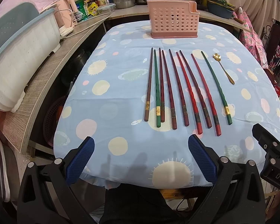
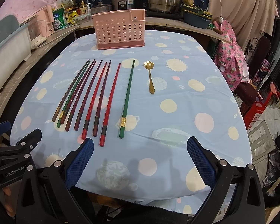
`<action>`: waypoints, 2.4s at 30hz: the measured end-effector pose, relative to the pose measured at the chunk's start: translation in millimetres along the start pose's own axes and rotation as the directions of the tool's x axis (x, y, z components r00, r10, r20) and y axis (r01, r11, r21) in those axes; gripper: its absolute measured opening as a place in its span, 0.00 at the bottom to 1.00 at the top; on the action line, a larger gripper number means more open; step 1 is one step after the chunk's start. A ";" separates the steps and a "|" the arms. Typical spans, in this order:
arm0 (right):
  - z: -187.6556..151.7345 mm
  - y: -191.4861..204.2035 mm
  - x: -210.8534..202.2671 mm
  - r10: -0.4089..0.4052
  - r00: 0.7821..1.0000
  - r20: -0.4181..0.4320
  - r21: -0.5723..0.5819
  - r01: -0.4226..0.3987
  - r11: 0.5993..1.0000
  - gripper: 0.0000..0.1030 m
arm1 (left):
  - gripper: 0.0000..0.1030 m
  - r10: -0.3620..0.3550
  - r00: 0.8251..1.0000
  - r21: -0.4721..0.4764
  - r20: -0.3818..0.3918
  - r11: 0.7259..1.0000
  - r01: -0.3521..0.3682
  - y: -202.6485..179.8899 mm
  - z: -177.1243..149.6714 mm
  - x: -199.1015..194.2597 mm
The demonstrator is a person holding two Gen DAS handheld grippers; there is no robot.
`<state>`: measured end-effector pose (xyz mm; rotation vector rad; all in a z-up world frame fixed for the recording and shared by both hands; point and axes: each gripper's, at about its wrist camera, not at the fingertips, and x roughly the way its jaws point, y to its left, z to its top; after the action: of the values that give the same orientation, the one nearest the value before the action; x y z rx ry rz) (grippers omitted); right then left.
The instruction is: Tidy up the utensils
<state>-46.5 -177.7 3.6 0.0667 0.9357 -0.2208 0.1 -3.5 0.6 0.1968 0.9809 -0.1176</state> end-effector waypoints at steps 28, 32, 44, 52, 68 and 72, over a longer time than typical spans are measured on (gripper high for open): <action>5.5 -7.5 -0.5 0.017 1.000 0.024 0.030 -0.018 0.999 0.94 | 0.93 -0.045 0.999 -0.050 0.016 0.998 0.046 10.3 6.7 6.0; 8.7 -16.7 7.5 0.010 1.000 0.028 0.056 -0.012 0.998 0.93 | 0.93 -0.070 0.998 -0.125 0.005 0.990 0.070 28.3 12.1 23.0; 23.6 -31.5 34.9 0.009 0.999 0.042 0.078 -0.012 0.997 0.93 | 0.83 -0.051 0.998 -0.144 -0.022 0.988 0.048 42.8 24.7 81.8; 39.9 -33.9 53.0 0.017 0.999 0.046 0.080 -0.021 0.997 0.89 | 0.73 -0.059 0.997 -0.125 -0.053 0.991 0.052 35.7 29.7 103.4; 83.8 -42.4 120.2 0.078 0.997 -0.010 0.129 -0.076 0.989 0.49 | 0.28 -0.100 0.994 -0.136 -0.052 0.986 0.092 33.4 43.7 107.9; 87.1 -45.7 138.6 0.104 0.994 -0.039 0.153 -0.097 0.984 0.31 | 0.18 -0.105 0.993 -0.134 -0.060 0.986 0.096 31.8 45.6 108.7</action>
<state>91.7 -257.6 -54.4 0.2588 0.9589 -0.1968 103.1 16.5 -61.9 0.0311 1.0617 -0.1395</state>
